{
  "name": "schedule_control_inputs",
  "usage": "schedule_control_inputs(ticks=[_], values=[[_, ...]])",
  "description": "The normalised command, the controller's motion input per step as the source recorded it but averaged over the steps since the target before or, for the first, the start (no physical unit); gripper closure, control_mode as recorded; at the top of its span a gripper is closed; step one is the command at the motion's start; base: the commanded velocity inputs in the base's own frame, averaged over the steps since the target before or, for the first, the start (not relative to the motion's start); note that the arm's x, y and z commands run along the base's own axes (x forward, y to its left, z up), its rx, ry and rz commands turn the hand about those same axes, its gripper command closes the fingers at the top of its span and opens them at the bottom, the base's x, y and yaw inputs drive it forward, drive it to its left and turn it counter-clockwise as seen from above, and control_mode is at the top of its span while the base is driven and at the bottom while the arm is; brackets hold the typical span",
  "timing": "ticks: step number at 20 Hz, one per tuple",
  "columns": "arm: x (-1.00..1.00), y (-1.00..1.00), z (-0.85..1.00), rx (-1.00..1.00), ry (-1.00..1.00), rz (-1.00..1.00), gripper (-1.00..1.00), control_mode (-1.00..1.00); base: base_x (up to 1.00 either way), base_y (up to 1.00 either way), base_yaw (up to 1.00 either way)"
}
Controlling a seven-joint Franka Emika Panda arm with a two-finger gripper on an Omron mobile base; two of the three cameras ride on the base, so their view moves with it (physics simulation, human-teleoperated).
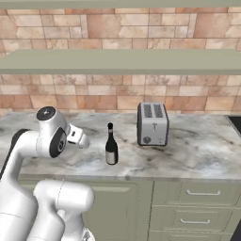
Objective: There is a wine glass and glass cup on the dining counter. Place the wine bottle next to the wine glass and the juice bottle next to the glass cup.
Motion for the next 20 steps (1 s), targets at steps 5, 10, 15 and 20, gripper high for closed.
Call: schedule_control_inputs(ticks=[5, 10, 15, 20], values=[[-0.01, 0.11, 0.07, -0.10, -0.16, -0.39, -1.00, -1.00, 0.00, 0.00, 0.00], [-0.07, 0.00, 0.03, -0.18, -0.17, -0.40, -1.00, -1.00, 0.00, 0.00, 0.00], [-0.01, -0.09, 0.02, -0.15, -0.07, -0.21, -1.00, -1.00, 0.00, 0.00, 0.00], [0.00, -0.15, 0.01, -0.13, -0.11, -0.17, -1.00, -1.00, 0.00, 0.00, 0.00]])
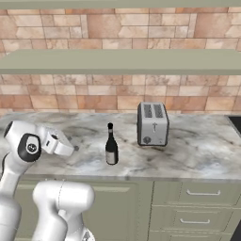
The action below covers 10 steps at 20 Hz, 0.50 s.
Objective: There is a wine glass and glass cup on the dining counter. Place the wine bottle next to the wine glass and the juice bottle next to the glass cup.
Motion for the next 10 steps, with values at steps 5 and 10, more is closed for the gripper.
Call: schedule_control_inputs(ticks=[5, 10], values=[[-0.07, -0.13, 0.07, -0.12, -0.12, -0.04, -1.00, -1.00, 0.00, 0.00, 0.00], [-0.09, -0.16, 0.11, -0.09, -0.07, -0.02, -1.00, -1.00, 0.00, 0.00, 0.00]])
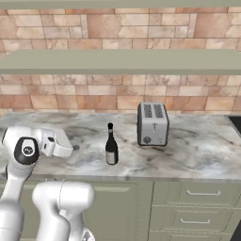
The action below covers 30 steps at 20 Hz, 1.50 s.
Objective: There is a wine glass and glass cup on the dining counter. Place the wine bottle next to the wine glass and the juice bottle next to the glass cup.
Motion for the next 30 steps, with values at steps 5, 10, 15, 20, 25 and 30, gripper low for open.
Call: schedule_control_inputs(ticks=[5, 10, 15, 20, 25, 30], values=[[-0.05, -0.20, 0.12, -0.01, -0.01, 0.00, -1.00, -1.00, 0.00, 0.00, 0.00], [0.00, -0.19, 0.12, 0.00, 0.00, 0.00, -1.00, -1.00, 0.00, 0.00, 0.00], [0.01, -0.19, 0.04, -0.01, -0.02, 0.00, -1.00, -1.00, 0.00, 0.00, 0.00], [0.05, -0.20, 0.07, 0.00, -0.07, 0.00, -1.00, -1.00, 0.00, 0.00, 0.00], [0.07, -0.24, 0.00, 0.00, -0.05, -0.03, -1.00, -1.00, 0.00, 0.00, 0.00], [0.21, -0.21, 0.00, 0.00, 0.00, -0.07, -1.00, -1.00, 0.00, 0.00, 0.00]])
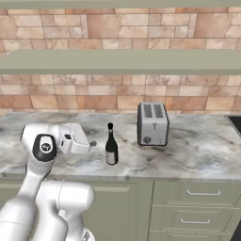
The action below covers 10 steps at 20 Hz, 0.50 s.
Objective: There is a wine glass and glass cup on the dining counter. Place the wine bottle next to the wine glass and the juice bottle next to the glass cup.
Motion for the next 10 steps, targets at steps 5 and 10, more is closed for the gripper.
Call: schedule_control_inputs(ticks=[5, 10], values=[[0.31, -0.07, -0.03, 0.00, 0.00, -0.05, -1.00, -1.00, 0.00, 0.00, 0.00], [0.34, 0.00, -0.06, 0.00, -0.03, -0.01, -1.00, -1.00, 0.00, 0.00, 0.00]])
